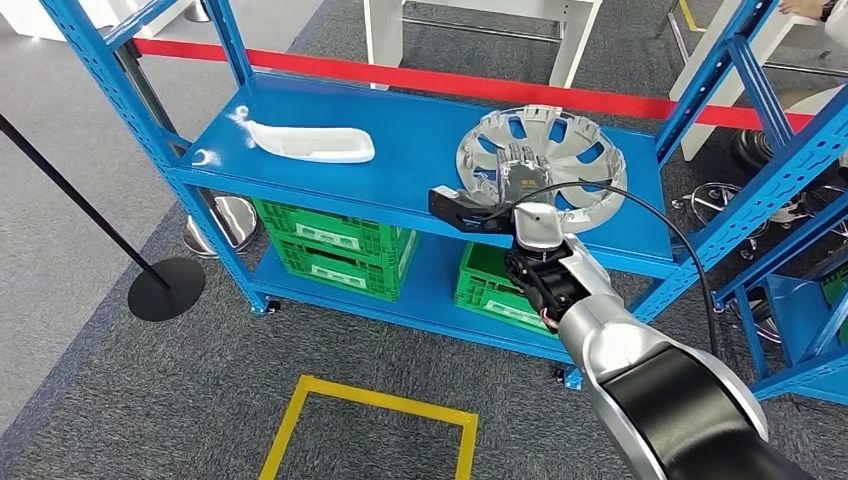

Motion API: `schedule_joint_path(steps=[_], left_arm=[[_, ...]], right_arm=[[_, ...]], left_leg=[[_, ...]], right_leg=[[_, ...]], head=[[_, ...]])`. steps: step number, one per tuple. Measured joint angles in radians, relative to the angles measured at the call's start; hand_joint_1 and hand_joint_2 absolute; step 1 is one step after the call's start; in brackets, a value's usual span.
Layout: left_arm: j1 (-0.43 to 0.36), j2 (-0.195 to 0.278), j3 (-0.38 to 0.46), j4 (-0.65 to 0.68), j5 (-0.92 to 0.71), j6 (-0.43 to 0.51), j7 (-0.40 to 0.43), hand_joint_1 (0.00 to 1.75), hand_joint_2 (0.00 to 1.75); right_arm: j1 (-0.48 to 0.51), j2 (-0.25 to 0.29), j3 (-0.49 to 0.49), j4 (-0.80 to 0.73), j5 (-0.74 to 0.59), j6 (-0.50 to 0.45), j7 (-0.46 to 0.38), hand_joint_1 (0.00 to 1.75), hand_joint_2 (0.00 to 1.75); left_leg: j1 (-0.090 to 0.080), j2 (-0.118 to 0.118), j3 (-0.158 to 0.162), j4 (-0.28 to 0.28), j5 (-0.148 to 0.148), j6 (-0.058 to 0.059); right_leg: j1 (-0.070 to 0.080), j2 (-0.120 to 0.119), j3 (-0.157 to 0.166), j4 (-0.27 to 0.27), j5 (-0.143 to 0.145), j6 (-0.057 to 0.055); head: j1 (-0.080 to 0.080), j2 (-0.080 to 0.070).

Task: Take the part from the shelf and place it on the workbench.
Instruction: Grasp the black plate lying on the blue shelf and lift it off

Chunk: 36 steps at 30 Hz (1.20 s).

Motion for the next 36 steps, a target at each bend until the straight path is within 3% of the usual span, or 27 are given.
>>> schedule_joint_path(steps=[1,3,5,8,10,11,13,14,15,16,18,20,25,26,28,29,30,31,32,34,36], left_arm=[[0.0,0.0,0.001,0.0,0.0,0.0,0.0,0.0,0.0],[0.0,0.0,0.001,0.0,0.0,0.0,0.0,0.0,0.0],[-0.001,0.0,0.002,0.0,0.0,0.0,0.0,0.0,0.0],[-0.002,-0.001,0.003,0.0,0.001,0.0,-0.001,0.0,0.0],[-0.002,0.0,0.004,0.0,0.001,0.001,-0.001,0.0,0.0],[-0.002,0.0,0.004,0.0,0.001,0.001,-0.001,0.0,0.0],[-0.002,0.0,0.005,0.0,0.001,0.002,-0.001,0.0,0.0],[-0.001,0.001,0.006,0.0,0.001,0.002,-0.001,0.0,0.0],[0.0,0.001,0.007,0.0,0.001,0.002,-0.001,0.0,0.0],[0.001,0.001,0.009,0.0,0.001,0.002,-0.001,0.0,0.0],[0.001,0.002,0.011,0.0,0.001,0.002,-0.001,0.0,0.0],[0.0,0.003,0.012,0.0,0.0,0.002,-0.001,0.0,0.0],[0.0,0.004,0.013,0.0,0.0,0.002,-0.001,0.0,0.0],[-0.001,0.004,0.013,0.0,0.0,0.002,-0.001,0.0,0.0],[-0.001,0.004,0.013,0.0,0.0,0.002,-0.001,0.0,0.0],[-0.001,0.003,0.013,0.0,0.0,0.002,-0.001,0.0,0.0],[0.0,0.003,0.013,0.0,0.0,0.002,-0.001,0.0,0.0],[0.0,0.003,0.013,0.0,0.0,0.002,-0.001,0.0,0.0],[0.0,0.003,0.013,0.0,0.0,0.002,-0.001,0.0,0.0],[0.001,0.002,0.013,0.0,0.0,0.002,-0.001,0.0,0.0],[-0.001,0.003,0.013,0.0,-0.001,0.002,-0.001,0.0,0.0]], right_arm=[[0.002,-0.002,0.0,0.0,0.0,0.0,0.0,0.0,0.0],[0.001,-0.004,-0.001,0.001,0.0,0.0,0.0,0.0,0.0],[-0.001,-0.004,-0.002,0.001,0.0,-0.002,-0.001,0.0,0.0],[-0.002,-0.003,-0.006,0.001,-0.001,-0.002,-0.003,0.0,0.0],[-0.005,-0.001,-0.01,0.0,-0.002,-0.001,-0.004,0.0,0.0],[-0.006,0.002,-0.012,0.0,-0.003,-0.001,-0.004,0.0,0.0],[-0.003,0.005,-0.015,0.001,-0.004,0.0,-0.004,0.0,0.0],[0.001,0.006,-0.016,0.001,-0.005,0.0,-0.004,0.0,0.0],[0.004,0.006,-0.017,0.001,-0.005,0.0,-0.004,0.0,0.0],[0.007,0.006,-0.017,0.001,-0.006,0.0,-0.005,0.0,0.0],[0.009,0.006,-0.018,0.001,-0.006,0.0,-0.005,0.0,0.0],[0.007,0.006,-0.02,0.001,-0.006,-0.001,-0.005,0.0,0.0],[0.003,0.006,-0.022,0.0,-0.006,-0.002,-0.005,0.0,0.0],[0.002,0.006,-0.022,0.0,-0.006,-0.002,-0.005,0.0,0.0],[0.005,0.005,-0.023,0.001,-0.006,-0.002,-0.005,0.0,0.0],[0.009,0.005,-0.023,0.001,-0.006,-0.002,-0.005,0.0,0.0],[0.013,0.005,-0.023,0.002,-0.006,-0.002,-0.005,0.0,0.0],[0.016,0.004,-0.023,0.002,-0.006,-0.002,-0.005,0.0,0.0],[0.018,0.004,-0.023,0.003,-0.006,-0.001,-0.006,0.0,0.0],[0.018,0.003,-0.023,0.003,-0.006,0.0,-0.006,0.0,0.0],[0.018,0.003,-0.023,0.004,-0.005,0.002,-0.006,0.0,0.0]], left_leg=[[0.0,-0.002,0.006,0.0,-0.005,-0.001],[-0.001,-0.003,0.022,0.002,-0.017,-0.008],[-0.005,-0.003,0.03,0.004,-0.029,-0.018],[-0.003,-0.003,0.031,0.003,-0.038,-0.033],[-0.001,-0.002,0.016,0.038,-0.061,-0.044],[0.0,-0.001,-0.008,0.087,-0.084,-0.048],[0.001,0.0,-0.087,0.227,-0.135,-0.053],[0.001,0.0,-0.124,0.283,-0.147,-0.054],[0.001,0.0,-0.146,0.304,-0.139,-0.054],[0.001,0.0,-0.145,0.28,-0.11,-0.053],[0.001,0.001,-0.091,0.14,-0.024,-0.049],[-0.002,0.002,-0.035,0.028,0.018,-0.042],[-0.002,0.001,-0.013,0.001,0.013,-0.015],[0.0,0.002,-0.01,-0.001,0.013,-0.01],[0.0,0.003,-0.007,-0.001,0.007,-0.002],[0.0,0.002,-0.005,-0.001,0.005,-0.001],[0.0,0.001,-0.001,-0.001,0.001,0.0],[0.0,0.0,0.003,-0.001,-0.003,-0.001],[0.0,-0.001,0.01,0.0,-0.007,-0.003],[-0.002,-0.003,0.023,0.002,-0.02,-0.011],[-0.006,-0.003,0.027,0.005,-0.03,-0.021]], right_leg=[[0.0,0.0,0.008,-0.035,0.033,-0.002],[0.001,-0.001,0.067,-0.182,0.116,-0.009],[0.003,-0.001,0.115,-0.286,0.155,-0.014],[0.005,0.001,0.126,-0.302,0.148,-0.026],[0.001,0.001,0.134,-0.305,0.145,-0.038],[-0.002,0.001,0.139,-0.307,0.142,-0.043],[-0.001,0.001,0.145,-0.307,0.136,-0.049],[-0.001,0.001,0.148,-0.307,0.133,-0.05],[0.0,0.001,0.151,-0.307,0.129,-0.05],[0.0,0.002,0.156,-0.307,0.125,-0.049],[0.0,0.002,0.17,-0.307,0.116,-0.044],[0.004,0.004,0.177,-0.306,0.106,-0.036],[0.002,0.004,0.169,-0.285,0.082,-0.01],[0.001,0.003,0.149,-0.244,0.062,-0.005],[0.0,0.003,0.071,-0.101,0.006,0.001],[-0.001,0.003,0.031,-0.034,-0.012,0.003],[-0.001,0.002,0.004,0.003,-0.013,0.004],[-0.001,0.002,0.0,-0.005,0.008,0.003],[-0.001,0.002,0.017,-0.057,0.046,0.001],[-0.001,-0.002,0.084,-0.211,0.124,-0.004],[0.001,-0.003,0.123,-0.293,0.149,-0.01]], head=[[0.001,0.0],[0.004,0.0],[0.006,0.0],[0.006,0.0],[0.002,0.0],[-0.001,0.0],[-0.007,0.0],[-0.007,0.0],[-0.007,0.0],[-0.007,0.0],[-0.008,0.0],[-0.008,0.0],[-0.004,0.0],[-0.002,0.0],[0.003,0.0],[0.004,0.0],[0.004,0.0],[0.005,0.0],[0.006,0.0],[0.01,0.0],[0.01,0.0]])
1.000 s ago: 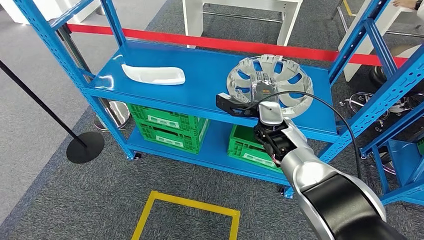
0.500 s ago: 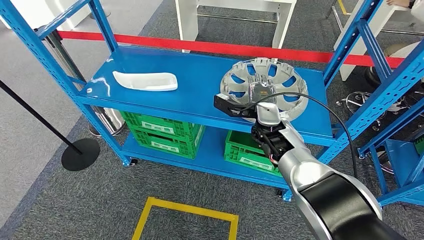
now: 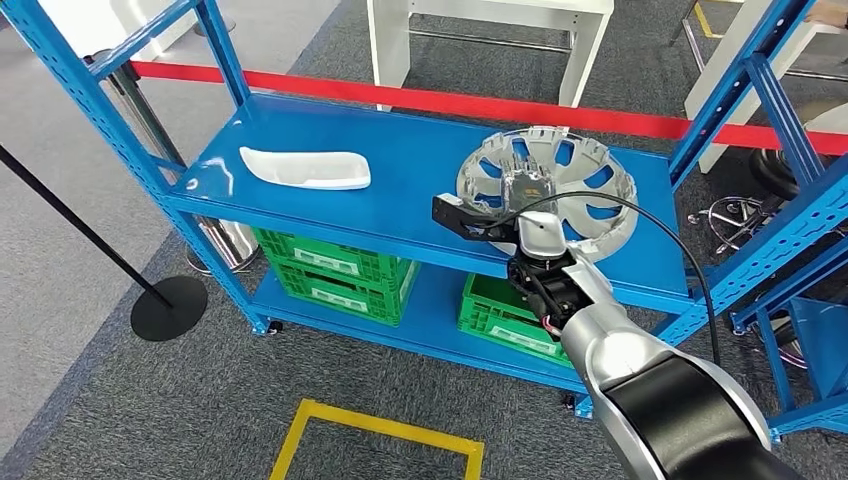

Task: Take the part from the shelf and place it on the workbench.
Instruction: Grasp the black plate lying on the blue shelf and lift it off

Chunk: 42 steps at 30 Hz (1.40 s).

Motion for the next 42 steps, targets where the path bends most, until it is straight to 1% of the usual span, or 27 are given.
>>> schedule_joint_path(steps=[3,4,5,6,8,9,10,11,13,14,15,16,18,20,21,23,24,25,26,28,29,30,32,34,36,39,42], left_arm=[[0.0,0.0,0.0,0.0,-0.002,0.0,0.0,0.0,0.0],[0.0,0.0,0.0,0.0,-0.002,0.0,0.0,0.0,0.0],[0.0,0.001,0.0,0.0,-0.003,0.0,0.0,0.0,0.0],[-0.001,0.001,0.0,0.0,-0.004,0.0,0.0,0.0,0.0],[0.0,0.001,0.0,0.0,-0.004,0.0,0.0,0.0,0.0],[0.001,0.001,0.0,0.0,-0.004,0.0,0.0,0.0,0.0],[0.002,0.001,0.0,0.0,-0.004,0.0,0.0,0.0,0.0],[0.002,0.002,0.0,0.0,-0.004,0.0,0.0,0.0,0.0],[0.002,0.002,0.0,0.0,-0.004,0.0,0.0,0.0,0.0],[0.001,0.003,0.0,0.0,-0.004,0.0,0.0,0.0,0.0],[0.001,0.003,0.0,0.0,-0.004,0.0,0.0,0.0,0.0],[0.001,0.003,0.0,0.0,-0.004,0.0,0.0,0.0,0.0],[0.001,0.003,0.0,0.0,-0.004,0.0,0.0,0.0,0.0],[0.0,0.002,0.0,0.0,-0.004,0.0,0.001,0.0,0.0],[0.0,0.001,0.0,0.0,-0.004,0.0,0.001,0.0,0.0],[0.0,0.0,0.0,0.0,-0.004,0.0,0.001,0.0,0.0],[0.001,0.0,0.0,0.0,-0.004,0.001,0.001,0.0,0.0],[0.001,0.0,0.001,0.0,-0.003,0.001,0.001,0.0,0.0],[0.002,-0.001,0.001,0.0,-0.001,0.001,0.001,0.0,0.0],[0.003,-0.002,0.002,0.0,0.001,-0.002,0.001,0.0,0.0],[0.002,-0.002,0.003,0.0,0.002,-0.003,0.001,0.0,0.0],[0.002,-0.002,0.004,0.0,0.002,-0.004,0.0,0.0,0.0],[0.003,-0.001,0.004,0.0,0.001,-0.005,0.0,0.0,0.0],[0.005,-0.001,0.005,0.0,0.001,-0.006,-0.001,0.0,0.0],[0.005,-0.001,0.006,0.0,0.001,-0.008,-0.002,0.0,0.0],[0.005,-0.001,0.008,0.0,0.001,-0.012,-0.003,0.0,0.0],[0.005,-0.001,0.008,0.0,0.001,-0.015,-0.005,0.0,0.0]], right_arm=[[0.002,-0.003,-0.001,0.0,0.001,0.002,0.0,0.0,0.0],[0.001,-0.004,-0.002,0.0,0.001,0.002,0.0,0.0,0.0],[0.001,-0.004,-0.003,0.0,0.002,0.002,0.0,0.0,0.0],[0.001,-0.004,-0.003,0.0,0.002,0.002,0.0,0.0,0.0],[0.004,-0.004,-0.003,0.0,0.002,0.002,0.0,0.0,0.0],[0.007,-0.004,-0.003,0.0,0.002,0.002,0.0,0.0,0.0],[0.009,-0.004,-0.003,0.0,0.002,0.002,0.0,0.0,0.0],[0.011,-0.004,-0.003,0.0,0.002,0.002,0.0,0.0,0.0],[0.011,-0.004,-0.004,0.0,0.002,0.002,0.0,0.0,0.0],[0.011,-0.003,-0.004,0.0,0.002,0.002,0.0,0.0,0.0],[0.011,-0.003,-0.005,0.0,0.002,0.002,0.0,0.0,0.0],[0.012,-0.004,-0.006,0.0,0.002,0.002,0.0,0.0,0.0],[0.015,-0.004,-0.007,0.001,0.001,0.002,0.0,0.0,0.0],[0.015,-0.004,-0.008,0.001,0.001,0.005,0.0,0.0,0.0],[0.016,-0.005,-0.009,0.001,0.0,0.008,0.0,0.0,0.0],[0.023,-0.005,-0.009,0.003,0.0,0.014,0.0,0.0,0.0],[0.029,-0.006,-0.009,0.004,-0.001,0.019,0.001,0.0,0.0],[0.035,-0.006,-0.01,0.005,-0.001,0.024,0.003,0.0,0.0],[0.04,-0.007,-0.01,0.005,-0.001,0.029,0.007,0.0,0.0],[0.044,-0.008,-0.011,0.005,0.003,0.037,0.017,0.0,0.0],[0.045,-0.008,-0.011,0.006,0.006,0.043,0.023,0.0,0.0],[0.046,-0.008,-0.01,0.006,0.01,0.048,0.028,0.0,0.0],[0.053,-0.008,-0.01,0.007,0.015,0.061,0.038,0.0,0.0],[0.058,-0.009,-0.011,0.008,0.016,0.074,0.046,0.0,0.0],[0.06,-0.01,-0.012,0.008,0.014,0.089,0.051,0.0,0.0],[0.065,-0.011,-0.019,0.01,0.005,0.113,0.056,0.0,0.0],[0.074,-0.012,-0.026,0.011,-0.003,0.146,0.055,0.0,0.0]], left_leg=[[0.001,0.001,0.0,0.0,-0.009,-0.013],[0.003,0.001,-0.006,0.016,-0.02,-0.017],[0.004,0.002,-0.024,0.053,-0.039,-0.022],[0.005,0.002,-0.054,0.111,-0.065,-0.025],[0.006,0.003,-0.138,0.256,-0.113,-0.029],[0.006,0.003,-0.17,0.301,-0.118,-0.029],[0.006,0.003,-0.184,0.307,-0.102,-0.028],[0.005,0.003,-0.174,0.266,-0.066,-0.026],[0.002,0.003,-0.114,0.122,0.017,-0.018],[0.0,0.003,-0.085,0.06,0.041,-0.014],[-0.002,0.003,-0.066,0.024,0.049,-0.01],[-0.004,0.003,-0.057,0.008,0.048,-0.007],[-0.003,0.003,-0.052,0.002,0.047,0.0],[0.002,0.004,-0.044,-0.005,0.047,0.011],[0.004,0.005,-0.041,-0.007,0.046,0.015],[0.004,0.005,-0.039,-0.007,0.042,0.02],[0.004,0.005,-0.037,-0.007,0.04,0.021],[0.004,0.004,-0.035,-0.006,0.037,0.02],[0.005,0.002,-0.032,-0.005,0.034,0.018],[0.005,0.0,-0.025,0.0,0.025,0.01],[0.004,0.0,-0.025,0.005,0.019,0.005],[0.002,0.0,-0.025,0.009,0.015,0.002],[-0.002,-0.001,-0.028,0.012,0.012,0.006],[-0.002,0.0,-0.025,0.008,0.014,0.014],[-0.002,0.0,-0.022,0.003,0.015,0.015],[-0.001,0.001,-0.02,-0.002,0.017,0.013],[0.001,0.001,-0.02,-0.004,0.017,0.003]], right_leg=[[0.002,0.003,0.005,-0.004,-0.008,-0.016],[0.0,0.003,0.008,-0.005,-0.01,-0.022],[-0.003,0.003,0.013,-0.007,-0.012,-0.028],[-0.004,0.003,0.017,-0.007,-0.015,-0.033],[-0.003,0.003,0.022,-0.007,-0.021,-0.039],[-0.002,0.004,0.025,-0.007,-0.023,-0.04],[-0.001,0.005,0.029,-0.007,-0.027,-0.04],[0.0,0.006,0.035,-0.007,-0.031,-0.039],[0.001,0.008,0.047,-0.007,-0.04,-0.035],[0.003,0.009,0.05,-0.006,-0.044,-0.031],[0.005,0.009,0.052,-0.006,-0.047,-0.027],[0.006,0.01,0.052,-0.007,-0.05,-0.022],[0.004,0.01,0.053,-0.007,-0.055,-0.012],[0.003,0.009,0.036,0.032,-0.079,-0.001],[0.001,0.008,0.011,0.084,-0.104,0.003],[-0.001,0.008,-0.065,0.225,-0.157,0.011],[-0.003,0.008,-0.097,0.276,-0.167,0.013],[-0.004,0.007,-0.113,0.291,-0.159,0.015],[-0.006,0.007,-0.106,0.263,-0.131,0.015],[-0.009,0.004,-0.047,0.123,-0.056,0.016],[-0.01,0.004,-0.02,0.061,-0.031,0.014],[-0.011,0.004,-0.001,0.02,-0.018,0.012],[-0.011,0.007,0.005,0.005,-0.017,0.007],[-0.01,0.01,0.005,0.004,-0.017,0.005],[-0.009,0.012,0.005,0.005,-0.019,0.001],[-0.006,0.012,0.005,0.005,-0.02,-0.006],[-0.003,0.011,0.005,0.005,-0.021,-0.008]], head=[[0.0,0.0],[-0.003,0.0],[-0.006,0.0],[-0.01,0.0],[-0.016,0.0],[-0.016,0.0],[-0.017,0.0],[-0.017,0.0],[-0.017,0.0],[-0.017,0.0],[-0.016,0.0],[-0.016,0.0],[-0.016,0.0],[-0.012,0.0],[-0.009,0.0],[-0.003,0.0],[-0.002,0.0],[-0.001,0.0],[0.0,0.0],[0.001,0.0],[0.001,0.0],[0.0,0.0],[-0.003,0.0],[-0.004,0.0],[-0.004,0.0],[-0.004,0.0],[-0.003,0.0]])
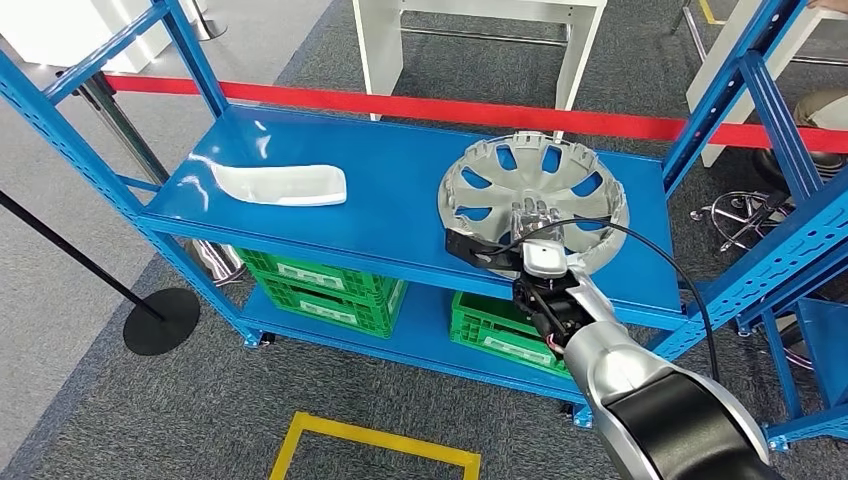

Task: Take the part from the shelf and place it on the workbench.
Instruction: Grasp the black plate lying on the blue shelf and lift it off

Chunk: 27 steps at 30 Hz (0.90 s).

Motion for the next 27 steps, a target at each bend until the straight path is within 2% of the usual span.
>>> schedule_joint_path(steps=[4,9,22,26,27], left_arm=[[0.0,-0.001,0.001,0.0,0.0,0.0,-0.003,0.0,0.0],[0.0,-0.001,0.004,0.0,-0.002,-0.001,-0.003,0.0,0.0],[0.0,0.0,0.005,0.0,-0.018,-0.009,0.0,0.0,0.0],[-0.002,-0.001,0.005,0.0,-0.019,-0.011,-0.004,0.0,0.0],[-0.002,-0.001,0.005,0.0,-0.019,-0.011,-0.005,0.0,0.0]], right_arm=[[0.015,0.0,-0.009,0.001,-0.011,0.039,-0.013,0.0,0.0],[0.027,0.004,-0.03,0.001,-0.034,0.079,-0.021,0.0,0.0],[0.027,0.009,-0.052,0.001,-0.04,0.079,-0.054,0.0,0.0],[0.028,0.014,-0.058,0.001,-0.048,0.083,-0.081,0.0,1.75],[0.028,0.016,-0.062,0.001,-0.053,0.08,-0.086,0.0,1.75]], left_leg=[[0.002,0.0,0.0,0.0,-0.001,-0.015],[0.0,0.0,-0.001,0.001,-0.001,-0.016],[-0.003,0.0,-0.001,0.003,-0.002,-0.016],[-0.003,0.0,-0.001,0.003,-0.002,-0.016],[-0.003,0.0,-0.001,0.003,-0.002,-0.016]], right_leg=[[0.001,0.0,0.0,0.0,0.0,-0.001],[-0.001,0.0,0.002,0.0,0.0,-0.001],[-0.004,-0.001,0.002,-0.001,0.0,0.0],[-0.004,-0.001,0.002,-0.001,0.0,0.0],[-0.004,-0.001,0.002,-0.001,0.0,0.0]], head=[[0.0,0.0],[0.0,0.0],[0.0,0.0],[0.0,0.0],[0.0,0.0]])
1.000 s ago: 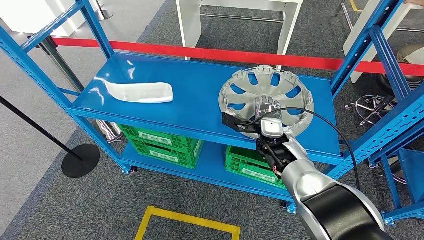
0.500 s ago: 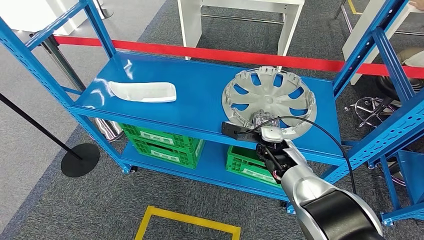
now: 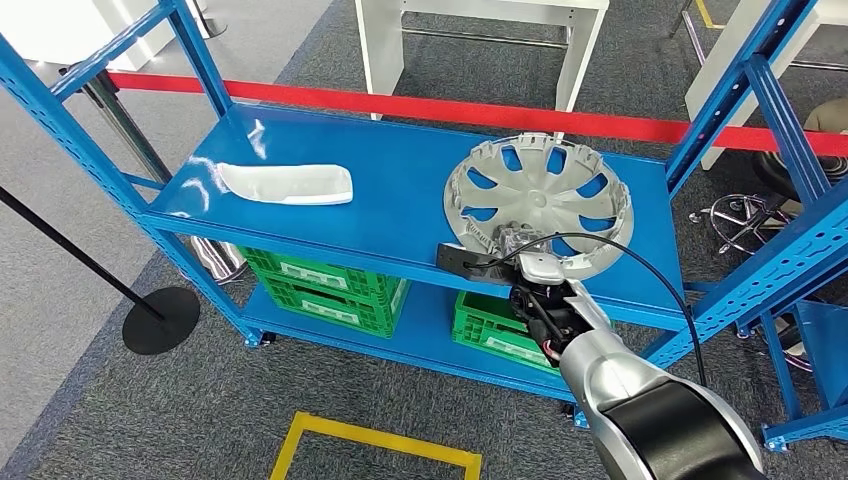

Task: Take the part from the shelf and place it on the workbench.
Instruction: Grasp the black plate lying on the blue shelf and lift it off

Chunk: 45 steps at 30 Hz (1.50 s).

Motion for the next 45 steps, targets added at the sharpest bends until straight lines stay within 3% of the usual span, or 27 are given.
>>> schedule_joint_path(steps=[19,45], left_arm=[[0.0,-0.001,0.0,0.0,-0.004,0.0,-0.001,0.0,0.0],[0.001,-0.007,0.004,0.0,0.0,0.0,-0.004,0.0,0.0]], right_arm=[[-0.006,0.003,-0.056,0.0,-0.029,-0.046,-0.005,0.0,1.75],[-0.019,0.003,-0.064,-0.001,-0.014,0.004,0.015,0.0,1.75]], left_leg=[[0.0,0.0,0.0,0.0,0.0,0.0],[0.0,0.0,0.006,0.0,0.0,0.0]], right_leg=[[0.0,0.0,0.001,0.0,0.0,0.0],[0.0,0.0,0.007,0.0,0.0,0.0]], head=[[0.0,0.0],[0.0,0.0]])
